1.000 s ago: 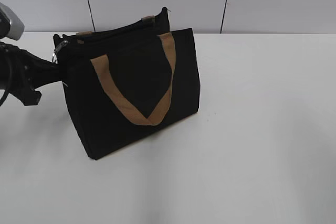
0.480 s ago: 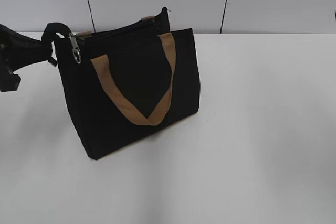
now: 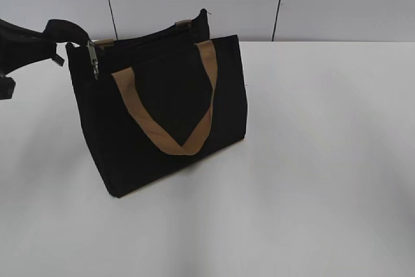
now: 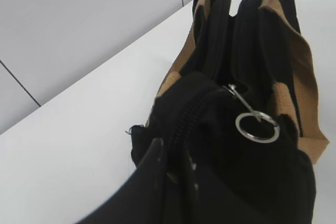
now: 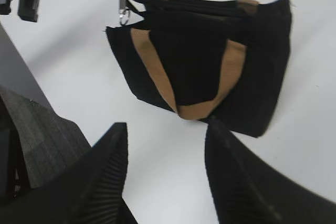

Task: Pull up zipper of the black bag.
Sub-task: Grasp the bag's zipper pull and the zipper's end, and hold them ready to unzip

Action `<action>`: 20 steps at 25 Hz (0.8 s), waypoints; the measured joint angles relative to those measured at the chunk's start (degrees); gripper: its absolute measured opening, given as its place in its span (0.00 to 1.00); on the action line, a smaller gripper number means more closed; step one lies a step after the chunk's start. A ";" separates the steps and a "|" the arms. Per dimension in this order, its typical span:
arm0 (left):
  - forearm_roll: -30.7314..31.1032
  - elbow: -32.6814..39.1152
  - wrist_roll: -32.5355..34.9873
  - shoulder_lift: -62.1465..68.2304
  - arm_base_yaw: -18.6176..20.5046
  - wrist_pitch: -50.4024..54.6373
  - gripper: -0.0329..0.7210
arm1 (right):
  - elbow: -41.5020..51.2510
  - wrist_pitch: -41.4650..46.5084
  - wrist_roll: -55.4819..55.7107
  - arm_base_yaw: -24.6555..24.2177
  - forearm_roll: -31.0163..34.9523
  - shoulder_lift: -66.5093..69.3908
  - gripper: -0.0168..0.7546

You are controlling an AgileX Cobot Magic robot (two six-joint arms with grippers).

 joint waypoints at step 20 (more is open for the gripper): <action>0.35 0.00 -5.57 -1.02 0.00 -1.39 0.08 | -18.83 -12.20 8.53 25.53 -9.52 31.23 0.38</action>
